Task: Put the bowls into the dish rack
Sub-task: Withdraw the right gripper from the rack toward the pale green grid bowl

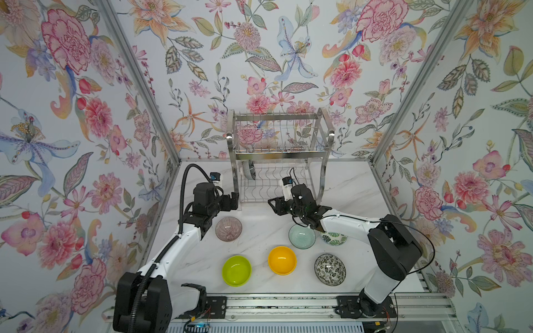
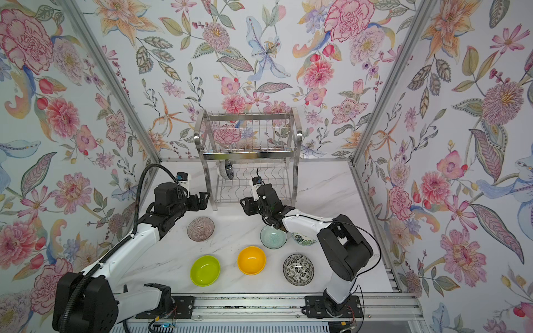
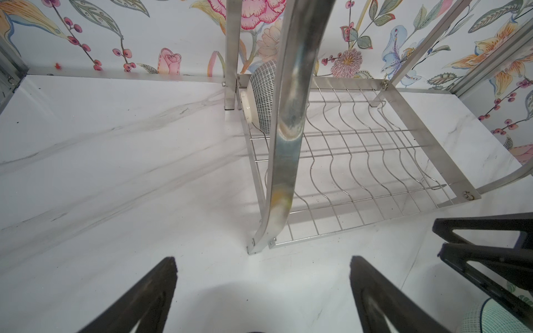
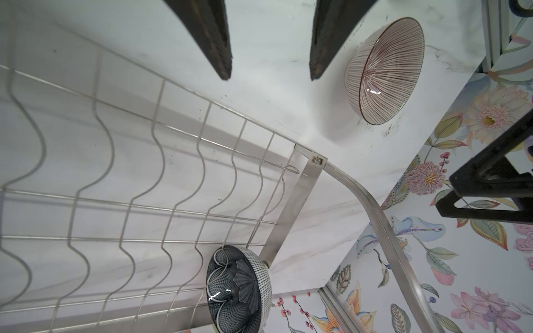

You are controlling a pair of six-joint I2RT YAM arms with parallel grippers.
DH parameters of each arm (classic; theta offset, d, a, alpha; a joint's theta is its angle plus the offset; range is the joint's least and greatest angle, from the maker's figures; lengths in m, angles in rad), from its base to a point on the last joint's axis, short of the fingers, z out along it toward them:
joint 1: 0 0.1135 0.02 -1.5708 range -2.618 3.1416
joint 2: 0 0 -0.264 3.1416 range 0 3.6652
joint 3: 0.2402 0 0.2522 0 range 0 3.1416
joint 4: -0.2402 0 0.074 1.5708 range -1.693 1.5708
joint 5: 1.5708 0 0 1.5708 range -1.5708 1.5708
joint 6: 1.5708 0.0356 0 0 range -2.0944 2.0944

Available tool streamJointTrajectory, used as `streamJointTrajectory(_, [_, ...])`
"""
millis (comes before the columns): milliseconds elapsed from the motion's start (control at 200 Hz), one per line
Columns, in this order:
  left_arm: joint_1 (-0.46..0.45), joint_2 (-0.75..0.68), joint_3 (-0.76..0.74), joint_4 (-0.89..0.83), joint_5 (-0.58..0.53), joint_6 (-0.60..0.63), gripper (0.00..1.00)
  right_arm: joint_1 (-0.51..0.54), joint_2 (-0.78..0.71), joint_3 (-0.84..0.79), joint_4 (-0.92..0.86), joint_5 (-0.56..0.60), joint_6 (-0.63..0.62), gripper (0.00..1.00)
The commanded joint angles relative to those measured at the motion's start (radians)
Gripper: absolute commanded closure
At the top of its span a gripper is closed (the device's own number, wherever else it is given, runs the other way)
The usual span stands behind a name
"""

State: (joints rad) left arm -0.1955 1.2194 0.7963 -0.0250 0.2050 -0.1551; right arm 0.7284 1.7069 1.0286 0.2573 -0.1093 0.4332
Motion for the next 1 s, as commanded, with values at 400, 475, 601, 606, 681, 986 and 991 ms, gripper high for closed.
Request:
streamJointTrajectory(400, [-0.007,0.006,0.03,-0.02,0.037,-0.011,0.05,0.046,-0.128,0.034,-0.492,0.193,-0.139,0.54])
streamJointTrajectory(475, [-0.009,0.006,0.03,-0.021,0.037,-0.01,0.05,0.061,-0.125,0.066,-0.572,0.206,-0.146,0.54])
streamJointTrajectory(601, [-0.016,0.005,0.031,-0.026,0.035,-0.008,0.05,0.093,-0.104,0.114,-0.7,0.223,-0.152,0.54])
streamJointTrajectory(606, [-0.016,0.005,0.031,-0.026,0.035,-0.008,0.05,0.094,-0.103,0.115,-0.705,0.225,-0.152,0.54])
streamJointTrajectory(681, [-0.017,0.004,0.031,-0.026,0.034,-0.008,0.05,0.117,-0.09,0.143,-0.775,0.257,-0.152,0.54])
streamJointTrajectory(986, [-0.025,0.003,0.032,-0.033,0.031,-0.001,0.05,0.175,-0.022,0.207,-0.942,0.352,-0.131,0.57])
streamJointTrajectory(991, [-0.026,0.002,0.032,-0.033,0.03,0.0,0.05,0.176,-0.021,0.208,-0.945,0.353,-0.13,0.57])
